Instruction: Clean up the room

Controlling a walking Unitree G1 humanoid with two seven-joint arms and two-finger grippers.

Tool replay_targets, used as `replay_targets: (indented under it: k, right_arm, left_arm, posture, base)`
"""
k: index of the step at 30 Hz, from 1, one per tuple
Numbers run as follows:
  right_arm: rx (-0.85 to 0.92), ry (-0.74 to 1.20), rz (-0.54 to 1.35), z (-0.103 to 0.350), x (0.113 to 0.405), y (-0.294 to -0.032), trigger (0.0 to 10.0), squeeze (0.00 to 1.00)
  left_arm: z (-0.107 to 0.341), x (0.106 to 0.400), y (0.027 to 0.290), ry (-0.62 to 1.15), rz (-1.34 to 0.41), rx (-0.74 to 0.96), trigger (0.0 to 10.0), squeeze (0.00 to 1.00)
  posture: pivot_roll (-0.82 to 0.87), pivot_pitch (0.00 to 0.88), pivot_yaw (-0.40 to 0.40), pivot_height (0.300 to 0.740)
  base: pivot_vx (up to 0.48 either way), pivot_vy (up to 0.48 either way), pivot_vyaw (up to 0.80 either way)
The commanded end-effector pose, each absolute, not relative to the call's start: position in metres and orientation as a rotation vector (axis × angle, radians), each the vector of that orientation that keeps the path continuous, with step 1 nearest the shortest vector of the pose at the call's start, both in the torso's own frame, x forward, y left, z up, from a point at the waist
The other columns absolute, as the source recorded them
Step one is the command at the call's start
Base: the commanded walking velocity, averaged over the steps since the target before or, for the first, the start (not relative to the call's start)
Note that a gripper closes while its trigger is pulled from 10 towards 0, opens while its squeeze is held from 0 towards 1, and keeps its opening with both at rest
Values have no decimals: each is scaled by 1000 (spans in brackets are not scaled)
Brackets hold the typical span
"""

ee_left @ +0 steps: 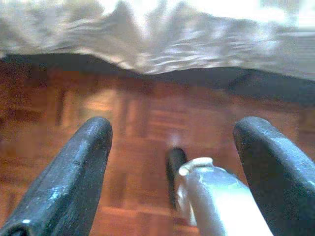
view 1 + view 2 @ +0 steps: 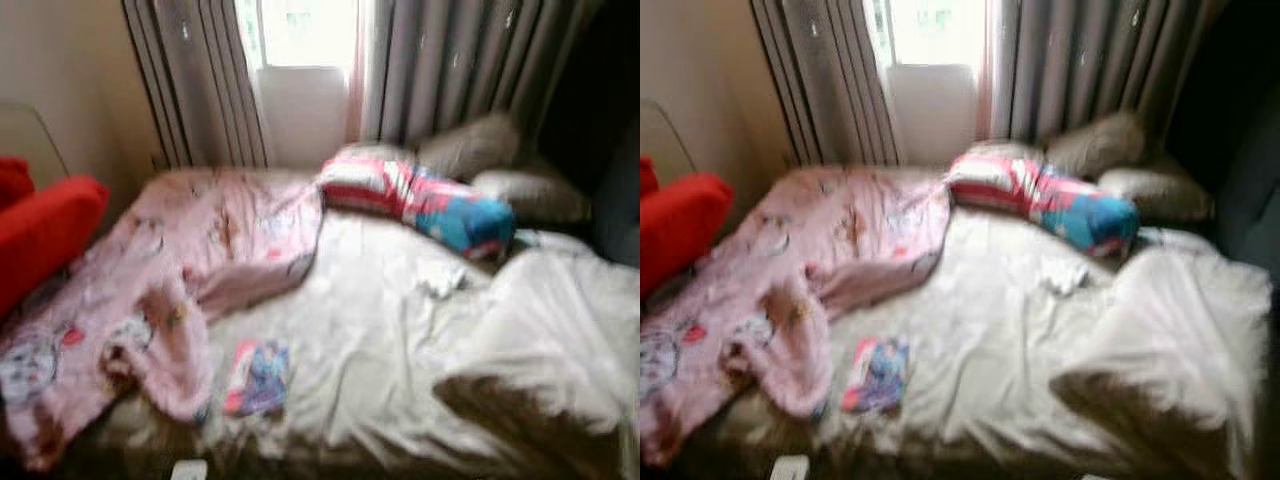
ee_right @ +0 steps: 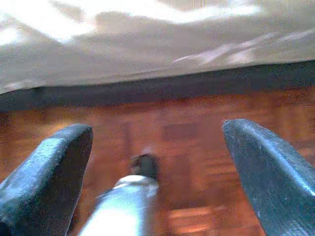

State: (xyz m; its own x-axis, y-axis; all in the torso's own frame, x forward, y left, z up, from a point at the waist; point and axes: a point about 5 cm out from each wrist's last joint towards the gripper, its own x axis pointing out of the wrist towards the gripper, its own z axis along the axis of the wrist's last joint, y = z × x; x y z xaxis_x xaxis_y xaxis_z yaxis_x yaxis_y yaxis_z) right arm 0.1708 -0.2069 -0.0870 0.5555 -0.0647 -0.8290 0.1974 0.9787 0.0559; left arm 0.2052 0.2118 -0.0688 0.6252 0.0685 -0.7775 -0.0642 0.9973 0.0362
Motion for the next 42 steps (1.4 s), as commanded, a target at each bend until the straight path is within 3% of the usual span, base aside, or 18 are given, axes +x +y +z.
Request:
replay_targets:
  k: [1,17,30,35,42]
  right_arm:
    - [174,973,-137,-88,173,-196,10000,0]
    - [177,978,-156,-90,164,-205,10000,0]
    - [186,967,-172,-89,165,-207,10000,0]
    - [192,961,-157,-89,171,-192,10000,0]
    - [198,951,-159,-88,174,-192,10000,0]
  left_arm:
    - [-69,202,222,907,85,41,10000,0]
    - [-69,202,222,908,83,45,10000,0]
    - [-68,203,222,901,94,21,10000,0]
    - [-68,203,221,901,95,14,10000,0]
    - [-68,203,221,902,101,7,10000,0]
  posture:
    - [55,0,-9,740]
    - [53,0,-8,740]
    - [39,0,-4,740]
    - [38,0,-7,740]
    - [42,0,-10,740]
  base:
    - [0,-360,0]
    - [0,-359,0]
    - [0,0,0]
    - [0,0,0]
    - [35,0,-184]
